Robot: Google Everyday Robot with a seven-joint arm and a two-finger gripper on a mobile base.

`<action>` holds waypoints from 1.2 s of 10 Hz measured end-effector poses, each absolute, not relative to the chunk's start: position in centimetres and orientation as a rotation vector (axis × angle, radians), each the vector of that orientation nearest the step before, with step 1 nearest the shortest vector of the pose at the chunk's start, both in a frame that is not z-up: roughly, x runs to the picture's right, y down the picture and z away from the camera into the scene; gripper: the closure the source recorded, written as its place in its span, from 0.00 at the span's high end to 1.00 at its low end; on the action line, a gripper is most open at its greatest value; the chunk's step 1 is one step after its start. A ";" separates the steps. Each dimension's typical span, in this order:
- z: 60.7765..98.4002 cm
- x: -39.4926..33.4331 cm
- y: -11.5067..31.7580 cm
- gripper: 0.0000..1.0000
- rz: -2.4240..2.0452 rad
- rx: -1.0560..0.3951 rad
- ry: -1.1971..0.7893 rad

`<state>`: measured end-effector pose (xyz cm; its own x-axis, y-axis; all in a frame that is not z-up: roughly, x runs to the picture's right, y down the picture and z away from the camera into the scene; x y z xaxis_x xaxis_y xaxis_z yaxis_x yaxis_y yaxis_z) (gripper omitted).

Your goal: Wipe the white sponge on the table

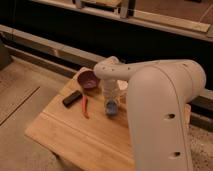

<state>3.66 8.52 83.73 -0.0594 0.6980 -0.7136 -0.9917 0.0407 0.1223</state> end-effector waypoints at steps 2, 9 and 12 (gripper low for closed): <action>84.3 2.0 7.8 0.00 1.462 -0.537 0.711; 85.6 -0.3 7.1 0.00 1.419 -0.568 0.701; 86.4 -1.8 6.0 0.00 1.398 -0.585 0.689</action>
